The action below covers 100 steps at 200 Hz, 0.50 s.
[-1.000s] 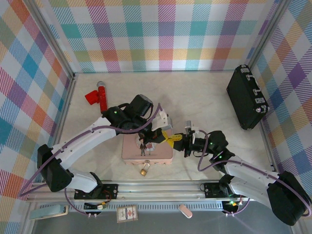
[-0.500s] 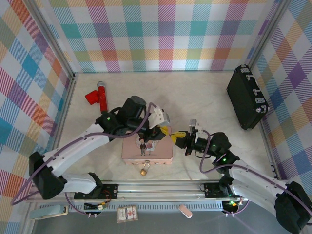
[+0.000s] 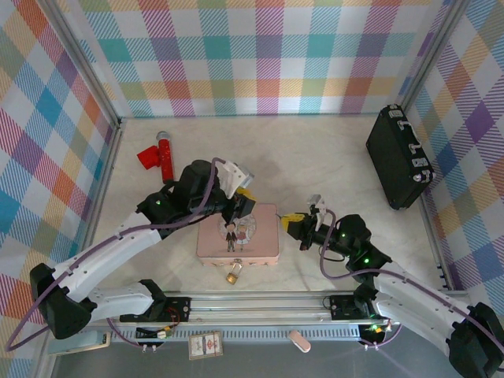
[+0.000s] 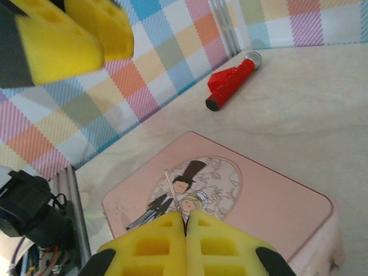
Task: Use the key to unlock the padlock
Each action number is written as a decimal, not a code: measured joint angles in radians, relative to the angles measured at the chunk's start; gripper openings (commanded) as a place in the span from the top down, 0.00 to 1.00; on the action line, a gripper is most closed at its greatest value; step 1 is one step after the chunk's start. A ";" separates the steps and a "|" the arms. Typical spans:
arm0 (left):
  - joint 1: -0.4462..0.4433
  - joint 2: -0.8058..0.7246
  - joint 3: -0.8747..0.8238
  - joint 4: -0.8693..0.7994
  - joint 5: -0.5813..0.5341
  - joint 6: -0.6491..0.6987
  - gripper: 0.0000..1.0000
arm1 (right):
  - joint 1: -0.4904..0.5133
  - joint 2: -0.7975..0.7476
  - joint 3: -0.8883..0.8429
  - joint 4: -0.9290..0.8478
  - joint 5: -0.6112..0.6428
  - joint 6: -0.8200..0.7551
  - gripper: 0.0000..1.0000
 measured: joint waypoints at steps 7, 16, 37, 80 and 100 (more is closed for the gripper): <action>0.000 0.000 0.000 -0.052 -0.048 -0.041 0.67 | 0.000 -0.014 0.003 -0.028 0.014 -0.009 1.00; 0.000 0.000 0.000 -0.129 -0.109 -0.097 0.67 | 0.000 -0.029 0.011 -0.063 0.031 -0.023 1.00; -0.008 0.000 -0.001 -0.316 -0.217 -0.216 0.67 | 0.000 -0.049 0.034 -0.136 0.063 -0.053 1.00; -0.200 -0.016 -0.014 -0.587 -0.311 -0.435 0.65 | 0.000 -0.043 0.051 -0.203 0.099 -0.098 1.00; -0.281 -0.040 -0.053 -0.624 -0.312 -0.554 0.62 | 0.000 -0.027 0.051 -0.204 0.110 -0.103 1.00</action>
